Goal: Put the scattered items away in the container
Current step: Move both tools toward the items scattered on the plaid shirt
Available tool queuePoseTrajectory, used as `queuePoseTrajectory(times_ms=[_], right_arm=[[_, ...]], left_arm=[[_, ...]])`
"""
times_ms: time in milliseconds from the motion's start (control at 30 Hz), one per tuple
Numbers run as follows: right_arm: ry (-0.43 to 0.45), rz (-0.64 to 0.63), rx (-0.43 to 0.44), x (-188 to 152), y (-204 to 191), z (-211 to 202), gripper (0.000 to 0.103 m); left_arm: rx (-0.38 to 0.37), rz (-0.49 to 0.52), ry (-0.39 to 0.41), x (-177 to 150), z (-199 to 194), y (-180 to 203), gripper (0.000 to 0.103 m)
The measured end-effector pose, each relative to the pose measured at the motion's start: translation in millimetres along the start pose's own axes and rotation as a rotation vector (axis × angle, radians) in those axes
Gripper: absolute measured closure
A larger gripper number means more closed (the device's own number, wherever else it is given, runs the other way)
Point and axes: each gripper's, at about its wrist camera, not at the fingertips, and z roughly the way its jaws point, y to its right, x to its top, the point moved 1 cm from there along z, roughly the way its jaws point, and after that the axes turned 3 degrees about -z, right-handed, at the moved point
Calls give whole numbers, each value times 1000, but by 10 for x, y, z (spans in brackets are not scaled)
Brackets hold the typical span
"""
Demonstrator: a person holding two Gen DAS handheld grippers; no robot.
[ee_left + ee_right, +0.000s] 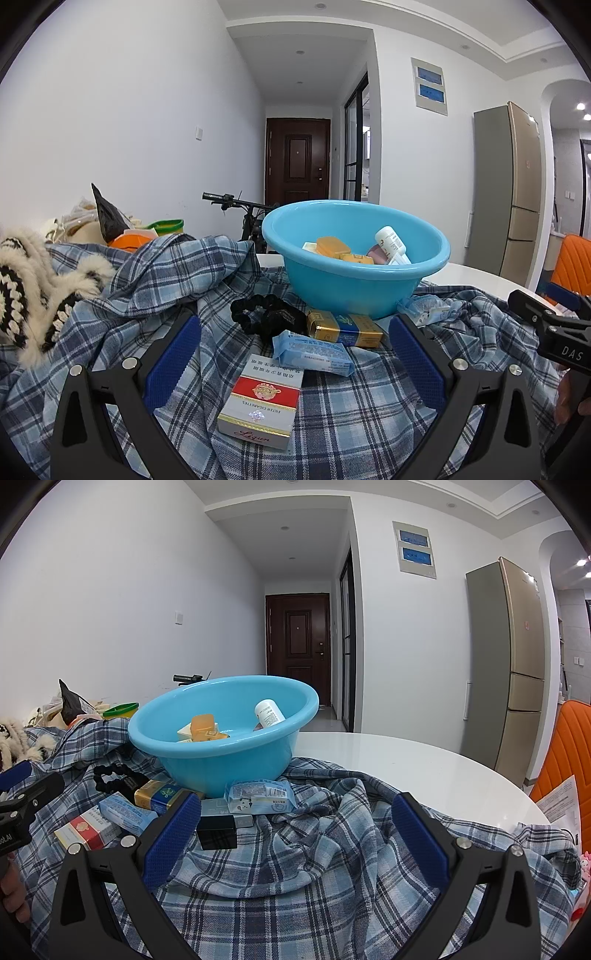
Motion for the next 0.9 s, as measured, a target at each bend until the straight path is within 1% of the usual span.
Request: queuePoseTrajectory(times_ms=[100, 167, 233, 333, 400, 533, 667, 800, 900], right_arm=[[-13, 0, 2, 19, -44, 65, 0], [-14, 4, -12, -5, -23, 76, 0], [7, 10, -3, -8, 25, 9, 0], [44, 17, 5, 52, 19, -67, 0], [43, 22, 27, 153, 9, -94, 0], [83, 34, 65, 448, 16, -232, 0], [138, 19, 90, 795, -6, -398, 0], [198, -14, 87, 1035, -55, -523, 0], [216, -32, 86, 1163, -94, -553, 0]], left_arm=[[19, -10, -42, -14, 52, -15, 0], [2, -26, -76, -27, 85, -14, 0], [-11, -35, -79, -15, 83, -3, 0], [-7, 0, -58, 94, 38, 54, 0], [-5, 14, -44, 183, 6, 79, 0], [-26, 2, -15, 458, -90, 88, 0], [-26, 6, 35, 770, -223, 118, 0], [-21, 11, 85, 998, -332, 121, 0], [-30, 3, 104, 1141, -391, 106, 0]])
